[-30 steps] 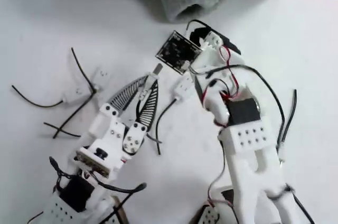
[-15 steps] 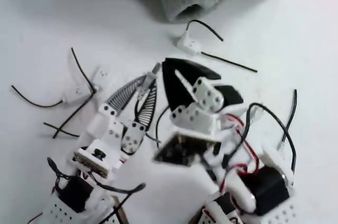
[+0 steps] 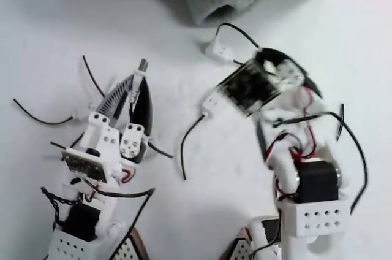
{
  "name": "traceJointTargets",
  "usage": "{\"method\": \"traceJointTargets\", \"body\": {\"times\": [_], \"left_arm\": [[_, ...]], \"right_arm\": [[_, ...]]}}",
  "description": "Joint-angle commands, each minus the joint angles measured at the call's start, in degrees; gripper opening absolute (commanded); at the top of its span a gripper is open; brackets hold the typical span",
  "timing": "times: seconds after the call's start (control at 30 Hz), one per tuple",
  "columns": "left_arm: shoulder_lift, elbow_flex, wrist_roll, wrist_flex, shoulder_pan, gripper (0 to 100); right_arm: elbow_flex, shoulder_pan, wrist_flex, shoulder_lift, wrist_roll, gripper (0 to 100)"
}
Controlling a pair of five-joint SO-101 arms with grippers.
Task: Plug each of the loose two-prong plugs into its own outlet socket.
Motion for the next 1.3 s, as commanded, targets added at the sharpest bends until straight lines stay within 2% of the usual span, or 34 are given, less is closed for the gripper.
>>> {"method": "traceJointTargets", "body": {"times": [0.0, 0.23, 0.53, 0.73, 0.9, 1.07, 1.27], "left_arm": [[6.02, -6.24, -0.26, 0.09, -0.75, 2], [38.29, -25.58, -0.53, 0.62, -0.66, 2], [71.6, -61.8, -0.35, 27.25, 0.4, 2], [87.34, -78.86, 0.18, 37.98, 2.15, 2], [100.79, -90.2, 8.53, 42.46, 1.27, 3], [114.59, -104.97, 13.19, 54.24, 1.36, 3], [127.43, -124.04, 24.79, 68.57, 1.63, 3]], "right_arm": [[-1.05, 9.89, 4.0, 0.22, -5.63, 1.9], [-0.53, 20.09, 11.38, 0.31, -12.66, 1.9], [7.3, 32.92, 12.7, 0.31, -17.41, 1.9], [16.18, 36.26, 12.7, 0.31, -21.63, 2.0], [24.44, 36.0, 12.7, 0.31, -21.63, 2.3], [30.59, 36.0, 12.7, 0.31, -21.54, 2.3], [37.71, 36.44, 7.6, 0.31, -21.54, 2.2]]}}
